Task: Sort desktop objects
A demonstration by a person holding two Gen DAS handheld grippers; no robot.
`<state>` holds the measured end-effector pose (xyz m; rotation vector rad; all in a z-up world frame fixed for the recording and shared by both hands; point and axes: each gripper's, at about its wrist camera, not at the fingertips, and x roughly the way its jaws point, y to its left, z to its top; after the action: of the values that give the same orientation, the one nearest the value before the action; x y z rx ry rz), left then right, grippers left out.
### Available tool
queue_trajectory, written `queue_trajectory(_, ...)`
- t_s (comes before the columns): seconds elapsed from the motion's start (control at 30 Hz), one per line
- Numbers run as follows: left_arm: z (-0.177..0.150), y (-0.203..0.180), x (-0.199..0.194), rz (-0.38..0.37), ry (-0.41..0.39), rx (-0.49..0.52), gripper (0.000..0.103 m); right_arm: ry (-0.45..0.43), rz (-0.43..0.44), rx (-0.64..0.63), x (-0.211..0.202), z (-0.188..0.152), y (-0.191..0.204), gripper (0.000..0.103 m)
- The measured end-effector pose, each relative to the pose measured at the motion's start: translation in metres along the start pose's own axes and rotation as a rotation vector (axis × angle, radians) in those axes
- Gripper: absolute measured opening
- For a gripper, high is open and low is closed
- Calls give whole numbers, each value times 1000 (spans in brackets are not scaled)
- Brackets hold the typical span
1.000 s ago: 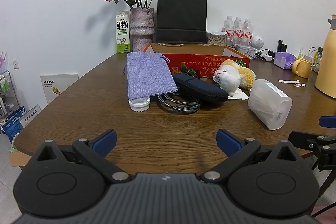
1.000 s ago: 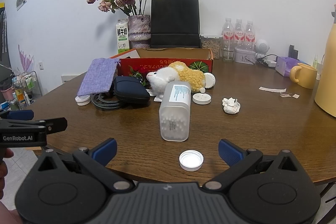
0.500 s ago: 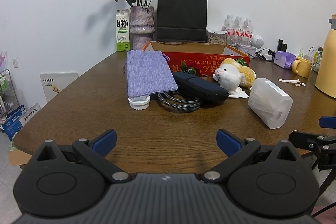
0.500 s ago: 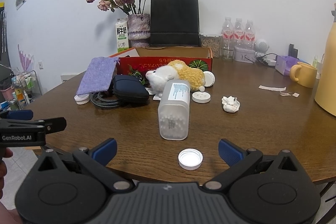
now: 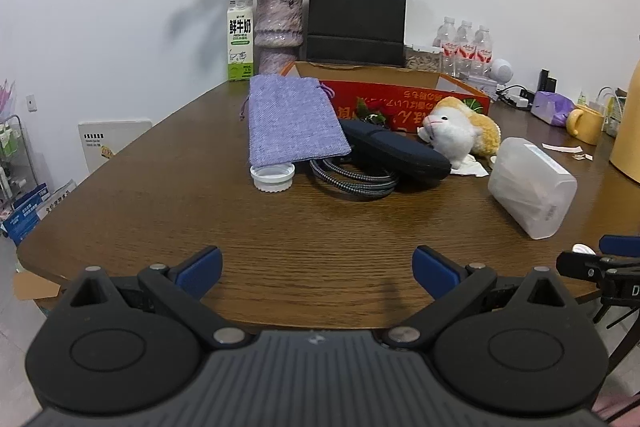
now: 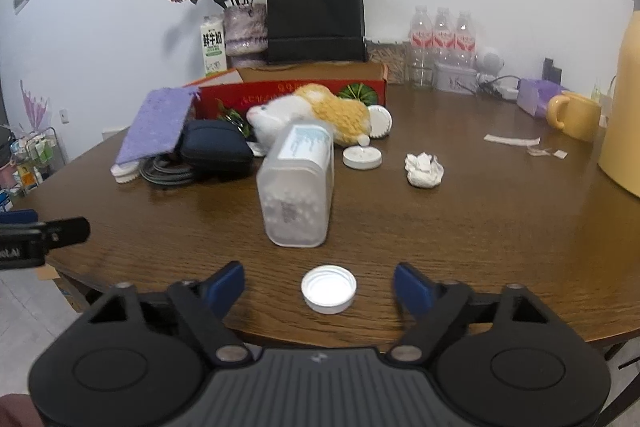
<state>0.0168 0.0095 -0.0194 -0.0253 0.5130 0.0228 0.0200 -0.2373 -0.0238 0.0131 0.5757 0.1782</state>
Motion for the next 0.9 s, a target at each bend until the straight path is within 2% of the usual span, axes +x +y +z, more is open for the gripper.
queue_trajectory(0.1,1,-1,3,3,3,2,103,-4,-2,-22,4,-3,-1,69)
queue_trajectory(0.13,1,-1,3,3,5,2,103,-9,-1,-28,5,-3,-1,57)
queue_trajectory(0.17,1,-1,4,3,5,2,103,-13,-2,-31,5,-3,-1,39)
queue_trajectory(0.2,1,-1,3,1,4,2,103,-15,-1,-27,5,-2,-2,30)
queue_trajectory(0.23,1,-1,3,0,2,3,103,-15,2,-23,5,-2,-3,28)
queue_trajectory(0.5,9,-2,6,7,-21,9,103,-38,10,-16,3,5,-9,27)
queue_trajectory(0.9,47,-1,33,31,-61,28,103,-99,-39,-41,16,46,-30,27)
